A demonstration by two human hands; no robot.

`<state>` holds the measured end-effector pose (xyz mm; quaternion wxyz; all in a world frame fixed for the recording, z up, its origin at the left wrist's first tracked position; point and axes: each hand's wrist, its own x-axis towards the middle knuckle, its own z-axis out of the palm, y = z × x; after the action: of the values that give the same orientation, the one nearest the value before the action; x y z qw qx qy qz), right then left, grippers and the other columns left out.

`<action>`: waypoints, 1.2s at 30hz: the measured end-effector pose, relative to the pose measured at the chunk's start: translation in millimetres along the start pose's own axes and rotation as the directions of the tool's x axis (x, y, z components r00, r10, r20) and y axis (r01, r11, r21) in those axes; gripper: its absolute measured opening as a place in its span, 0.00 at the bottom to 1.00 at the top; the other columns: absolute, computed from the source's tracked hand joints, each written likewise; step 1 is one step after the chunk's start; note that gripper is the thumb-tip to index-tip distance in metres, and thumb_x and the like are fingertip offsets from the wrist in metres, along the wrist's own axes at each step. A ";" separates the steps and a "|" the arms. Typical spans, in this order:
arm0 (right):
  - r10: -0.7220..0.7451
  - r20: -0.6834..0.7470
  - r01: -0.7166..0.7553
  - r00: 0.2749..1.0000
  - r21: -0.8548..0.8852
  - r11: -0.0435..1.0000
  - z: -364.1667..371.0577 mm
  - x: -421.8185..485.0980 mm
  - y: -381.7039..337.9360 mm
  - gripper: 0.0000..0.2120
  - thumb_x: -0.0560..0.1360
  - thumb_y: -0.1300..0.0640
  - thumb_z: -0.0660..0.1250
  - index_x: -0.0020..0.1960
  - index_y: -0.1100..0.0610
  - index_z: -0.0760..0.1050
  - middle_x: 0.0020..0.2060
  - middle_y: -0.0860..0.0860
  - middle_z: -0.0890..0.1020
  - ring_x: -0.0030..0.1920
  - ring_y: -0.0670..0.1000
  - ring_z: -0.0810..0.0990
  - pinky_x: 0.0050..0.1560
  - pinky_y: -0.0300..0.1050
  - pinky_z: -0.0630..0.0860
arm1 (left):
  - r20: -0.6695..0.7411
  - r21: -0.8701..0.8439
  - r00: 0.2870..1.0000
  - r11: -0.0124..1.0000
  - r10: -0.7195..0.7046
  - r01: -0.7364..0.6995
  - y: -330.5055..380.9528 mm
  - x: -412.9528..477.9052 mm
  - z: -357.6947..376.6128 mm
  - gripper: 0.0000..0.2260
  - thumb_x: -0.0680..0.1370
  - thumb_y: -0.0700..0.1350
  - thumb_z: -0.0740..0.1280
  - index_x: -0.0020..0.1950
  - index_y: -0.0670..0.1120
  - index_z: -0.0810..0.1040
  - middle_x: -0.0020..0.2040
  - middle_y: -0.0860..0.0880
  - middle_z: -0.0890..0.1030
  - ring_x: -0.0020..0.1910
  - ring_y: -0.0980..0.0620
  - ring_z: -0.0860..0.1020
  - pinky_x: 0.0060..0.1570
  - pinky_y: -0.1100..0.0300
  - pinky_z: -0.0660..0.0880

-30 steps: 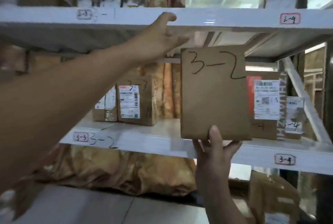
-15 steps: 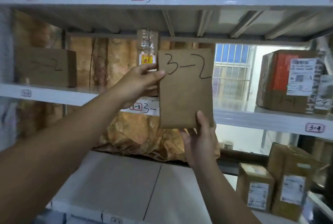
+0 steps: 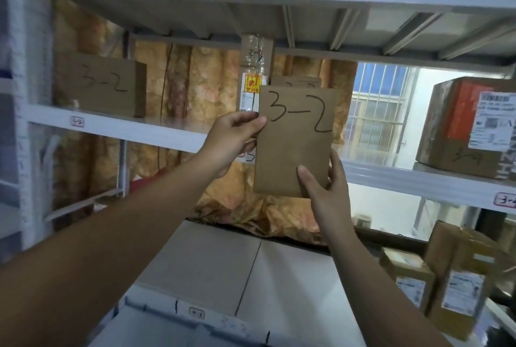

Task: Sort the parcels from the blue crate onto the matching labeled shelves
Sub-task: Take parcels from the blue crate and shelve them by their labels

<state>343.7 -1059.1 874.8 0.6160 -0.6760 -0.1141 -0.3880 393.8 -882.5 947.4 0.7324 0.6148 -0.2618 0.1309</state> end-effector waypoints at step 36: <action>0.063 0.439 -0.006 0.896 -0.131 0.991 278.2 194.8 16.9 0.60 0.66 0.52 0.79 0.76 0.39 0.33 0.74 0.55 0.60 0.70 0.61 0.66 0.67 0.62 0.68 | -0.512 0.584 0.842 0.787 0.169 0.197 -15.2 89.4 -226.9 0.15 0.78 0.42 0.64 0.65 0.46 0.75 0.63 0.49 0.75 0.60 0.51 0.73 0.62 0.57 0.67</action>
<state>592.2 -869.5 1008.4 0.5368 -0.7860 -0.2141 -0.2198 526.2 -677.5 959.2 0.5351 0.7590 0.0170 0.3705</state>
